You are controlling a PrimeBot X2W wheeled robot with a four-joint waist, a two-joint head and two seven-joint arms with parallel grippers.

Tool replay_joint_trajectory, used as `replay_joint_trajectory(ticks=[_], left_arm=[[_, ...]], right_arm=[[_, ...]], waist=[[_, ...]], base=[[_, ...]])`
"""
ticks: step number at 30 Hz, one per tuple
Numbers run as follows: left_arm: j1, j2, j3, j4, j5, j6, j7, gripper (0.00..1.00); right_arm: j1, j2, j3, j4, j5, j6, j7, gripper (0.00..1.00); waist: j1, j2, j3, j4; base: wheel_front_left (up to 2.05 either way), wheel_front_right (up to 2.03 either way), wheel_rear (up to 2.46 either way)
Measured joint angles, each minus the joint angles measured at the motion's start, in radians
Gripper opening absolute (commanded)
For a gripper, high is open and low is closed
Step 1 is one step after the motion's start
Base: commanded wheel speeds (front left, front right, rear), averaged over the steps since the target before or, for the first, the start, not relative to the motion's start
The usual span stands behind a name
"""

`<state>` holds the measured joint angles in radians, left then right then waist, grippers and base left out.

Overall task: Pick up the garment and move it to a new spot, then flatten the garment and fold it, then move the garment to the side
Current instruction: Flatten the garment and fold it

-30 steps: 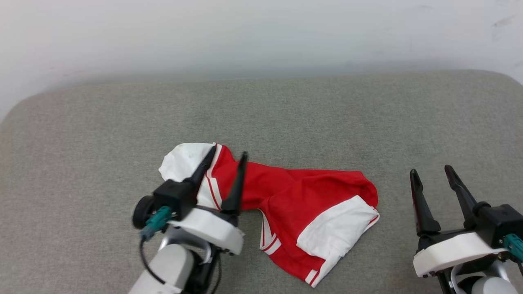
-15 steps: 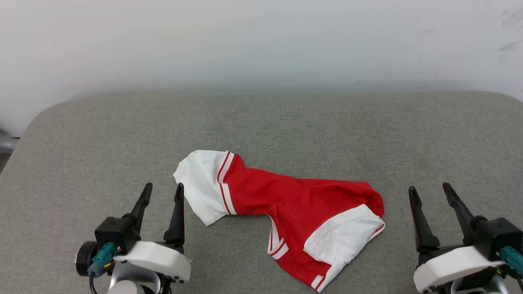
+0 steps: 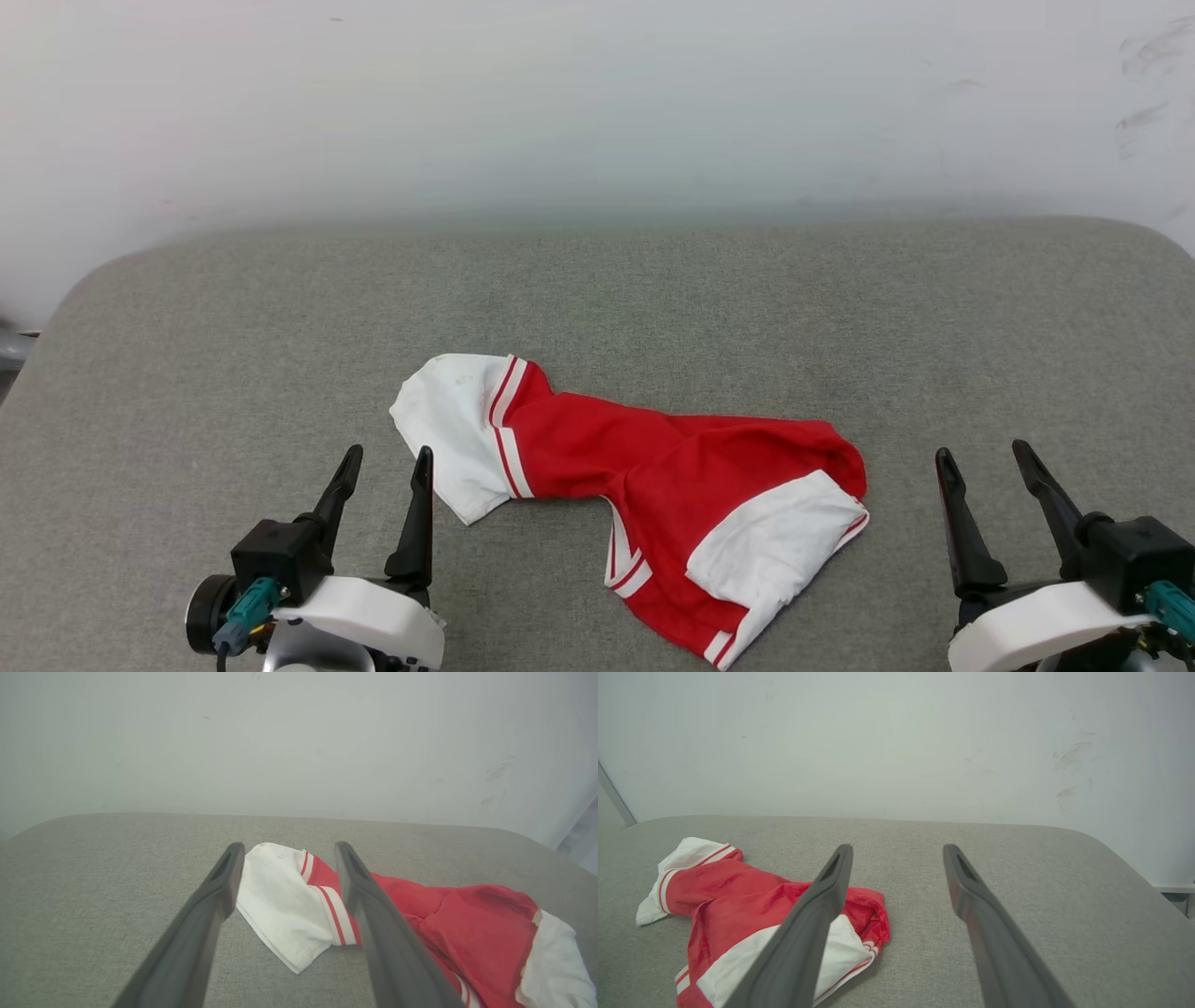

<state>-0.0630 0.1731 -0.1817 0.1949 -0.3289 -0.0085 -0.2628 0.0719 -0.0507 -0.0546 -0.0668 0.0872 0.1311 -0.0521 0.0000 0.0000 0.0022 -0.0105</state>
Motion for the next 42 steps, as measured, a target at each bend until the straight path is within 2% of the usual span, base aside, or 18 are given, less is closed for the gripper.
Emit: replay_joint_trajectory(ticks=[9,14,19,23,29,34,35,36,37,42], left_arm=[[-0.002,-0.017,0.014,0.003,0.01,-0.014,0.0,1.0],[-0.017,-0.027,0.015,0.003,0.018,-0.026,0.0,1.0],[-0.031,-0.043,0.022,-0.003,0.027,-0.033,0.0,1.0],[-0.045,-0.056,0.036,-0.014,0.032,-0.036,0.0,1.0],[-0.062,-0.071,0.058,-0.023,0.043,-0.046,0.0,1.0],[-0.068,-0.086,0.073,-0.026,0.049,-0.055,0.0,1.0],[-0.07,-0.089,0.076,-0.026,0.053,-0.057,0.0,1.0],[-0.07,-0.091,0.081,-0.026,0.053,-0.059,0.0,1.0],[-0.07,-0.092,0.085,-0.026,0.054,-0.061,0.0,1.0],[-0.07,-0.1,0.103,-0.028,0.066,-0.067,0.0,1.0]], right_arm=[[0.0,0.0,0.023,0.009,-0.001,0.0,0.046,1.0],[-0.004,-0.013,0.118,0.043,0.051,0.0,0.219,1.0],[-0.027,-0.074,0.236,0.046,0.13,0.0,0.401,1.0],[-0.074,-0.125,0.345,0.053,0.171,0.0,0.499,1.0],[-0.167,-0.173,0.459,0.136,0.194,0.0,0.547,1.0],[-0.215,-0.184,0.48,0.221,0.218,0.0,0.555,1.0],[-0.221,-0.186,0.481,0.232,0.219,0.0,0.554,0.47],[-0.225,-0.185,0.481,0.239,0.225,0.0,0.55,0.15],[-0.229,-0.186,0.482,0.244,0.229,0.0,0.548,0.0],[-0.243,-0.184,0.443,0.231,0.23,0.0,0.502,0.0]], waist=[[0.0,0.0,0.008,0.009],[0.0,0.0,0.021,0.024],[0.0001,0.0,0.039,0.052],[0.0001,0.0,0.06,0.076],[0.0001,0.0,0.098,0.111],[0.0002,0.0,0.126,0.132],[0.0002,0.0,0.13,0.135],[0.0001,0.0,0.134,0.137],[0.0002,0.0,0.136,0.137],[0.0001,0.0,0.139,0.123]], base=[[0.0,0.0,0.0],[0.0,0.0,0.0],[0.0,0.0,0.0],[0.0,0.0,0.0],[0.0,0.0,0.0],[0.0,0.0,0.0],[0.0,0.0,0.0],[0.0,0.0,0.0],[0.0,0.0,0.0],[0.0,0.0,0.0]])
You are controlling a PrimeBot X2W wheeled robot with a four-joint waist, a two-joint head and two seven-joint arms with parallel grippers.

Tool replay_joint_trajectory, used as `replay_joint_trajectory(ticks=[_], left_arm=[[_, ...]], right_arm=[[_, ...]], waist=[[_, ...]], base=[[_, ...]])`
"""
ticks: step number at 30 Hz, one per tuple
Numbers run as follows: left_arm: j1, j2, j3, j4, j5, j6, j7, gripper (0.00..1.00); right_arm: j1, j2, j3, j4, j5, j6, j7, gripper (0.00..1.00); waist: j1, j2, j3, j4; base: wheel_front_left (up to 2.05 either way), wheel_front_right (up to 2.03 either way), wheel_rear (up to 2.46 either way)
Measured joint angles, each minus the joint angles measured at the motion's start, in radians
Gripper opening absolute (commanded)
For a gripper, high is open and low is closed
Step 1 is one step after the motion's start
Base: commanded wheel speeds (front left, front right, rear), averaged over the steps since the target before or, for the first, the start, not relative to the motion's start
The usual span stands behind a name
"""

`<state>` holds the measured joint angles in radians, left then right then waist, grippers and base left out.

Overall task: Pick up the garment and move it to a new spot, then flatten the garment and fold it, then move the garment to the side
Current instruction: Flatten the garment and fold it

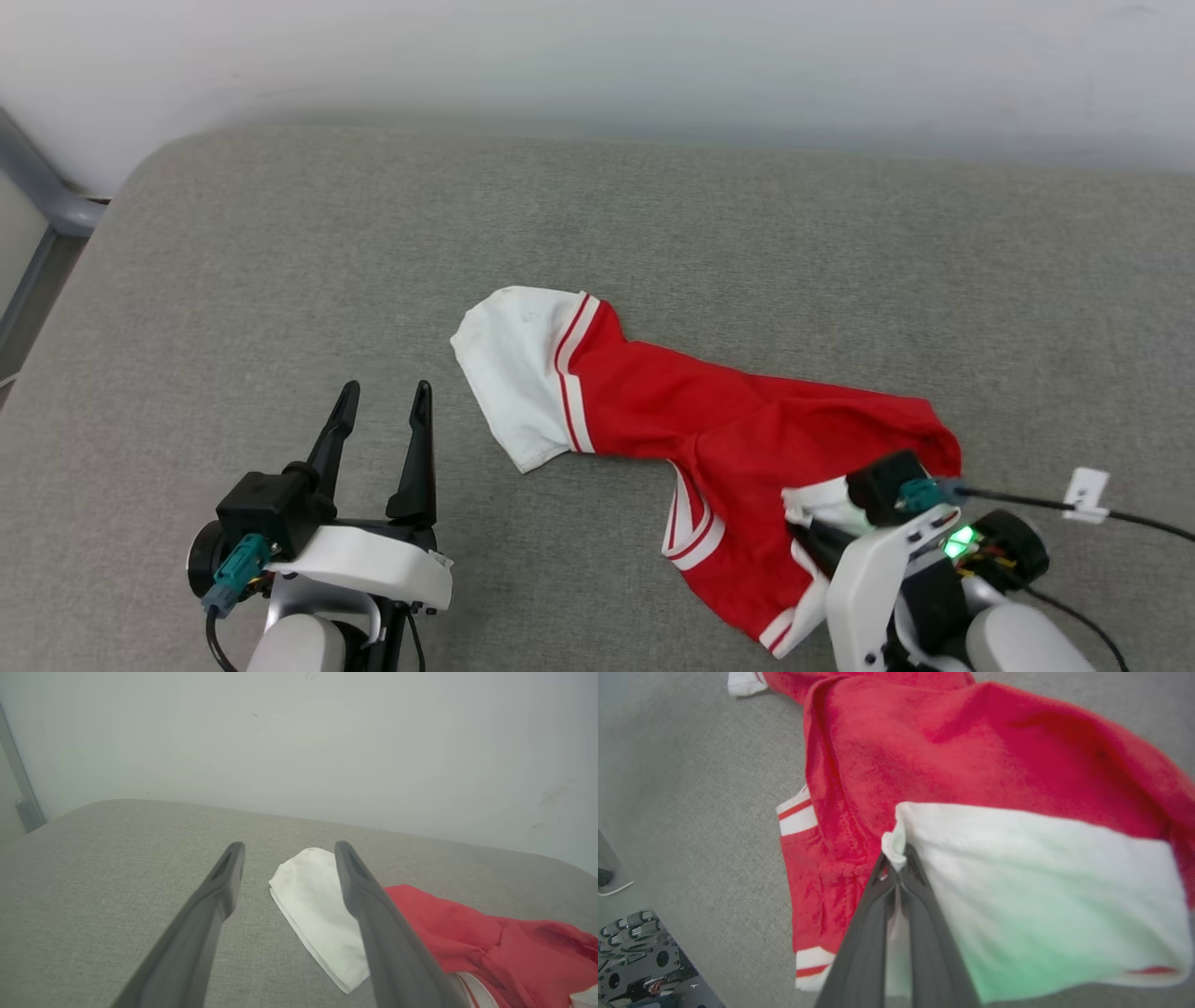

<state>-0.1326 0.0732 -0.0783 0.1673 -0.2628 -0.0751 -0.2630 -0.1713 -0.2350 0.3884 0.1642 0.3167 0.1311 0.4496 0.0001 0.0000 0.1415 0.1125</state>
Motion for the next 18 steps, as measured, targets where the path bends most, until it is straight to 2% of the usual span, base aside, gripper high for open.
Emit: replay_joint_trajectory(ticks=[4,9,15,18], left_arm=[[0.0,-0.005,0.011,0.0,0.014,-0.005,0.0,1.0],[0.0,-0.007,0.021,0.001,0.024,-0.013,0.0,1.0],[-0.001,-0.011,0.022,0.009,0.031,-0.022,0.0,1.0],[-0.001,-0.012,0.022,0.013,0.038,-0.023,0.0,1.0]], right_arm=[[-0.011,0.019,-0.087,-0.053,-0.018,0.0,-0.051,0.0],[0.009,0.064,-0.272,-0.099,-0.057,0.0,-0.095,0.0],[0.101,0.138,-0.523,-0.054,-0.047,0.0,-0.117,0.0],[0.139,0.161,-0.614,-0.004,-0.036,0.0,-0.142,0.0]], waist=[[0.0,0.0,-0.002,-0.026],[-0.0001,0.0,-0.007,-0.067],[-0.0001,0.0,-0.009,-0.107],[0.0,0.0,-0.011,-0.117]], base=[[0.0,0.0,0.0],[0.0,0.0,0.0],[0.0,0.0,0.0],[0.0,0.0,0.0]])
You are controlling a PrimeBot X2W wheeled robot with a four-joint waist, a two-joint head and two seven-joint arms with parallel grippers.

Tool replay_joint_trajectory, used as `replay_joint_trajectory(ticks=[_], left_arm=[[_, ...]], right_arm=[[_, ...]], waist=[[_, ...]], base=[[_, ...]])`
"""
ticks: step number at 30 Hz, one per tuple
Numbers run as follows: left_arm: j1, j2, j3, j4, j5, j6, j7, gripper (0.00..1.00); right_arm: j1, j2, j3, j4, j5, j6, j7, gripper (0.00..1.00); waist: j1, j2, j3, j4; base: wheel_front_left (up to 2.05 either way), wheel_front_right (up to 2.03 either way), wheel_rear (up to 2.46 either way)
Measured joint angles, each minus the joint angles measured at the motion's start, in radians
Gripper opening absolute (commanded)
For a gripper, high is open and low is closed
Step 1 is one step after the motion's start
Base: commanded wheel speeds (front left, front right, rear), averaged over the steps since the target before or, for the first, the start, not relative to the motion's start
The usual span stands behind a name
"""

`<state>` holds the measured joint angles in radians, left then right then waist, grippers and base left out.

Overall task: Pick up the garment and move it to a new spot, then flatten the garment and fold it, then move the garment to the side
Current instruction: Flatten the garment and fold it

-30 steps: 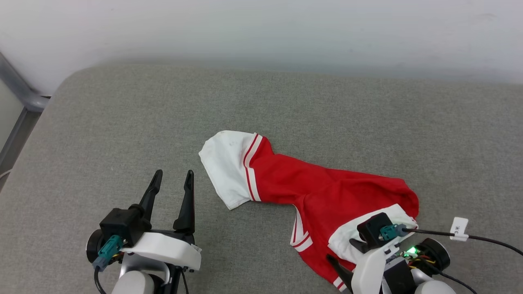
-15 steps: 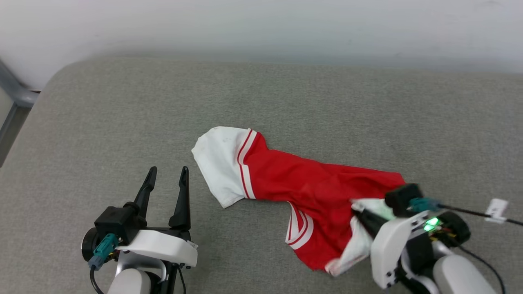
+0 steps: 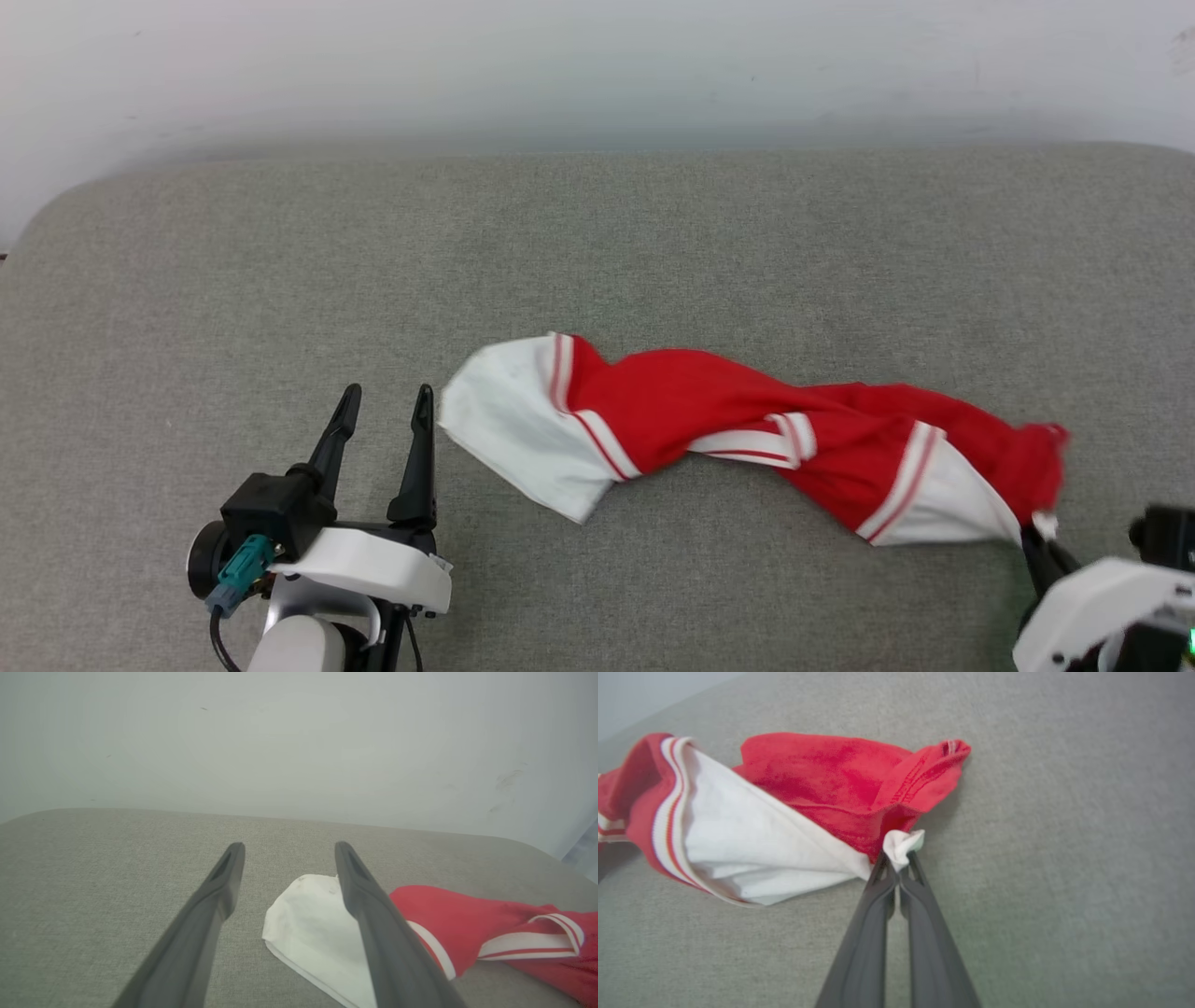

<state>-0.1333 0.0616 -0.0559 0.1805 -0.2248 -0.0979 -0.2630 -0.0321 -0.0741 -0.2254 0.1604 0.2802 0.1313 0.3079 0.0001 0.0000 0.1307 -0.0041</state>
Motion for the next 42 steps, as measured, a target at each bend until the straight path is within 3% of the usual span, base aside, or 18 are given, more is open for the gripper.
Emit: replay_joint_trajectory(ticks=[4,5,6,7,8,17,22,28,34,42], left_arm=[[0.0,0.0,0.001,0.005,0.002,-0.005,0.0,1.0],[0.0,0.0,0.001,0.006,0.002,-0.007,0.0,1.0],[0.0,0.0,0.001,0.008,0.003,-0.007,0.0,1.0],[0.0,0.0,0.002,0.009,0.004,-0.008,0.0,1.0],[0.0,0.0,0.003,0.011,0.004,-0.008,0.0,1.0],[0.001,-0.001,0.005,0.025,0.009,-0.01,0.0,1.0],[0.01,-0.001,0.006,0.032,0.009,-0.013,0.0,1.0],[0.023,-0.004,0.005,0.032,0.009,-0.012,0.0,1.0],[0.025,-0.005,0.005,0.032,0.005,-0.011,0.0,1.0],[0.009,-0.007,-0.004,0.025,0.002,-0.008,0.0,1.0]], right_arm=[[0.053,0.017,-0.038,0.091,0.034,0.0,-0.02,0.0],[0.058,0.019,-0.035,0.113,0.044,0.0,-0.029,0.09],[0.058,0.02,-0.027,0.129,0.052,0.0,-0.042,0.33],[0.057,0.019,-0.019,0.143,0.066,0.0,-0.057,0.74],[0.056,0.019,-0.008,0.155,0.083,0.0,-0.083,1.0],[0.005,0.024,0.008,0.131,0.081,0.0,-0.416,1.0],[0.003,0.024,0.028,0.067,0.039,0.0,-0.475,1.0],[0.022,0.024,0.066,-0.02,0.0,0.0,-0.396,1.0],[0.037,0.016,0.107,-0.072,-0.007,0.0,-0.222,1.0],[-0.042,-0.122,0.114,-0.007,0.001,0.0,0.088,1.0]], waist=[[0.0,0.0,-0.001,-0.001],[-0.0001,0.0,-0.001,-0.001],[0.0,0.0,0.0,-0.002],[-0.0001,0.0,0.001,-0.002],[-0.0001,0.0,0.002,-0.003],[-0.0001,0.0,-0.012,-0.006],[-0.0001,0.0,-0.032,-0.003],[-0.0001,0.0,-0.05,0.0],[-0.0001,0.0,-0.052,0.0],[-0.0001,0.0,-0.019,0.005]], base=[[0.0,0.0,0.0],[0.0,0.0,0.0],[0.0,0.0,0.0],[0.0,0.0,0.0],[0.0,0.0,0.0],[0.0,0.0,0.0],[0.0,0.0,0.0],[0.0,0.0,0.0],[0.0,0.0,0.0],[0.0,0.0,0.0]])
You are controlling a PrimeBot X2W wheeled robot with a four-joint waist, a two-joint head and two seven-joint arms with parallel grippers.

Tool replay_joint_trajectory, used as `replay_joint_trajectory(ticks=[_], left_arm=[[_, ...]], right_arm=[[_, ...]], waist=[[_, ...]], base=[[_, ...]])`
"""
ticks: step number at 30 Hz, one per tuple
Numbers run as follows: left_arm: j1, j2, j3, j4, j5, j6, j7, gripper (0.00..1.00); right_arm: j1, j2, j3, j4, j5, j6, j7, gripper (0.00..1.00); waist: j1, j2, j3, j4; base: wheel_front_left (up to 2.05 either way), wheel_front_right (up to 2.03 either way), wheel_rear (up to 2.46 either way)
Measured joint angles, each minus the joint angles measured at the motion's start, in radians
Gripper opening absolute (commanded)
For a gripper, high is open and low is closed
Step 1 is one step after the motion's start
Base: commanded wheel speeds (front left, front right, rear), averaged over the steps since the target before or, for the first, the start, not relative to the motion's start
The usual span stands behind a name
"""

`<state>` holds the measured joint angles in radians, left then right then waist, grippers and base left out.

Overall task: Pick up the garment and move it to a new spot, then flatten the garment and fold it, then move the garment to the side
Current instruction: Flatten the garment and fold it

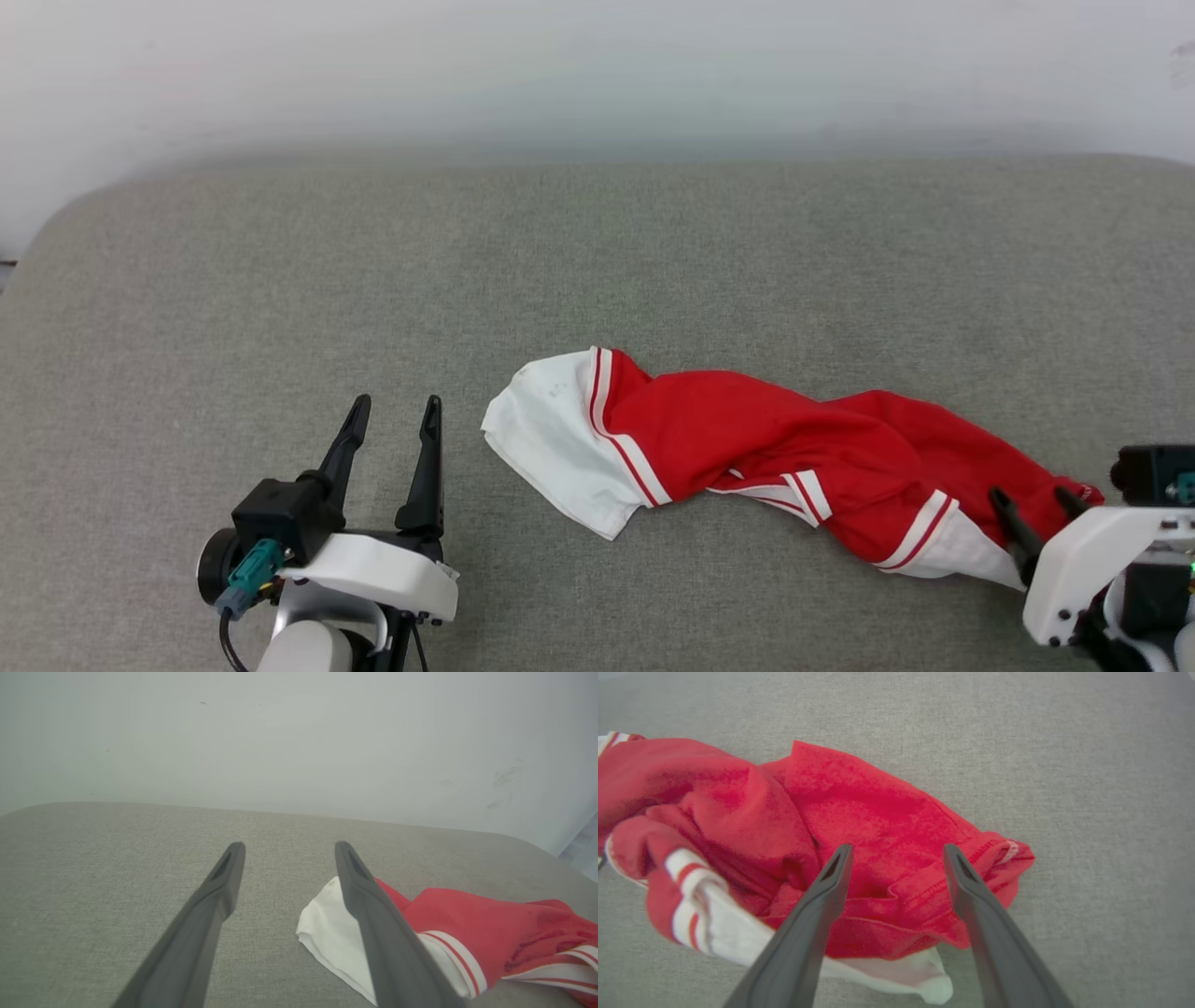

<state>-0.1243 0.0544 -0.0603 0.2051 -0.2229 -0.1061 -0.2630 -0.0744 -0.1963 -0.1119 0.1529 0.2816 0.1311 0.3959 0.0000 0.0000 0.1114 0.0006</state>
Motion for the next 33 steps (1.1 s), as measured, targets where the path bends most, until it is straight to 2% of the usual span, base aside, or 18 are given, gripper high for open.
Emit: replay_joint_trajectory(ticks=[9,13,14,15,16,17,18,25,33], left_arm=[[-0.047,-0.001,-0.003,-0.019,0.0,-0.006,0.0,1.0],[-0.065,-0.001,-0.008,-0.02,0.0,-0.008,0.0,1.0],[-0.067,-0.001,-0.007,-0.02,0.0,-0.009,0.0,1.0],[-0.07,-0.002,-0.008,-0.019,0.0,-0.009,0.0,1.0],[-0.072,-0.002,-0.008,-0.019,-0.001,-0.009,0.0,1.0],[-0.074,-0.002,-0.008,-0.018,-0.002,-0.01,0.0,1.0],[-0.077,-0.002,-0.008,-0.017,-0.002,-0.01,0.0,1.0],[-0.092,-0.002,-0.016,-0.016,-0.01,-0.013,0.0,1.0],[-0.109,-0.003,-0.046,-0.017,-0.04,-0.009,0.0,1.0]], right_arm=[[-0.146,-0.117,0.048,0.145,0.021,0.0,0.161,1.0],[-0.194,-0.134,0.068,0.219,0.066,0.0,0.254,1.0],[-0.203,-0.134,0.066,0.234,0.086,0.0,0.279,0.97],[-0.212,-0.139,0.07,0.242,0.091,0.0,0.305,0.48],[-0.219,-0.144,0.072,0.247,0.098,0.0,0.328,0.19],[-0.224,-0.145,0.072,0.252,0.111,-0.001,0.346,0.19],[-0.229,-0.148,0.074,0.254,0.118,-0.002,0.364,0.0],[-0.268,-0.184,0.104,0.202,0.124,0.0,0.362,0.0],[-0.5,-0.203,0.148,0.109,0.065,0.0,0.298,0.0]], waist=[[0.0001,0.0,0.094,0.029],[0.0,-0.0001,0.137,0.044],[0.0,0.0,0.146,0.047],[0.0,-0.0001,0.153,0.05],[0.0,-0.0001,0.159,0.053],[-0.0002,-0.0002,0.163,0.056],[-0.0002,-0.0002,0.166,0.06],[-0.0002,0.0,0.173,0.079],[0.0003,0.0,0.193,0.114]], base=[[0.0,0.0,0.0],[0.0,0.0,0.0],[0.0,0.0,0.0],[0.0,0.0,0.0],[0.0,0.0,0.0],[0.0,0.0,0.0],[0.0,0.0,0.0],[0.0,0.0,0.0],[0.0,0.0,0.0]])
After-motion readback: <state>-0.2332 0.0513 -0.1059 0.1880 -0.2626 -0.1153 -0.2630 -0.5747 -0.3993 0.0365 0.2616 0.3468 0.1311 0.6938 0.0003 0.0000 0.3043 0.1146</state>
